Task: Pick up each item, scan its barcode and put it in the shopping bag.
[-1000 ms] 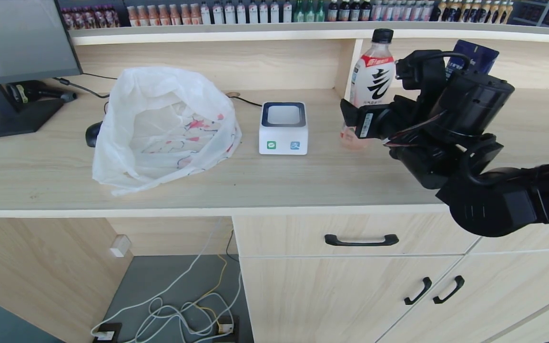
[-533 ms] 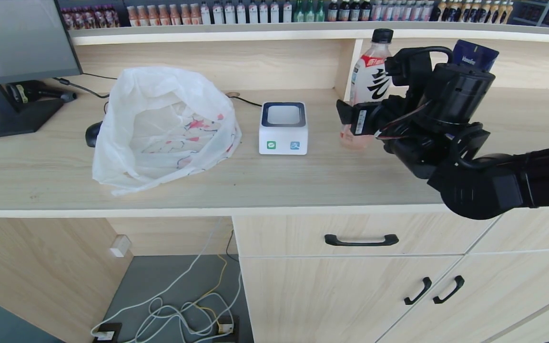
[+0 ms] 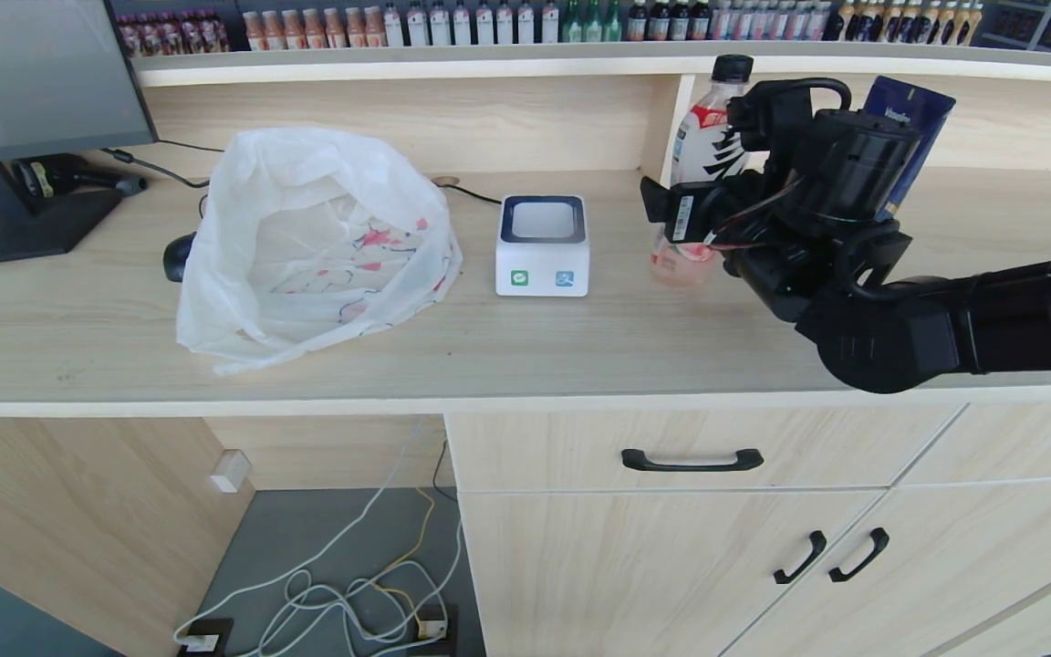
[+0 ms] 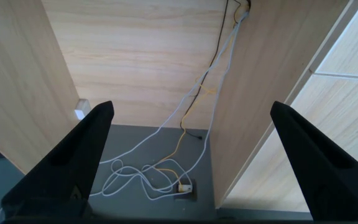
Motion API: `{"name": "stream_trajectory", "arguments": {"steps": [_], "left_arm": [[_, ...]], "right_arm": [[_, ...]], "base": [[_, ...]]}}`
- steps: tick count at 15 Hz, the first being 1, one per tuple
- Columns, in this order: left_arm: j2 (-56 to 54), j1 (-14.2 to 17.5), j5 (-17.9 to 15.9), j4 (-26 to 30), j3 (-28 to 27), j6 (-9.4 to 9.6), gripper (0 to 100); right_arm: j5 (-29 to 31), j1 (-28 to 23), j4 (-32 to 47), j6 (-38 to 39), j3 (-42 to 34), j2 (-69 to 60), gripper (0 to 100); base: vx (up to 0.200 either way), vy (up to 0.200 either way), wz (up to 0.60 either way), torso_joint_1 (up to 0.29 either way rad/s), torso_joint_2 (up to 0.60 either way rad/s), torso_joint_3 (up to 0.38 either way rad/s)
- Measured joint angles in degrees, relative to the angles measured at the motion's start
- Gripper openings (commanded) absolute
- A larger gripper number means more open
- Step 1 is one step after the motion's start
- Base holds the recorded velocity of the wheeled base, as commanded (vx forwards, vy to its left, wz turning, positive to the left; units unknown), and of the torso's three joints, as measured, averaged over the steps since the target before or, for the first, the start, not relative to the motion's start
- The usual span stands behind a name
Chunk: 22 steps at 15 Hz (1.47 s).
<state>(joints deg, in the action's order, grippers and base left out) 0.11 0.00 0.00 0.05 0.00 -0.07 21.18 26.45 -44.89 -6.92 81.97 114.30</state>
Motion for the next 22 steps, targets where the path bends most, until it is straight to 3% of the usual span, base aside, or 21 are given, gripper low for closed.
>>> {"name": "stream_trajectory", "arguments": {"steps": [22], "left_arm": [[0.0,0.0,0.0,0.0,0.0,0.0,100]], "right_arm": [[-0.1,-0.5,0.1,-0.1,4.3,3.2,100]], "base": [[0.0,0.0,0.0,0.0,0.0,0.0]]}}
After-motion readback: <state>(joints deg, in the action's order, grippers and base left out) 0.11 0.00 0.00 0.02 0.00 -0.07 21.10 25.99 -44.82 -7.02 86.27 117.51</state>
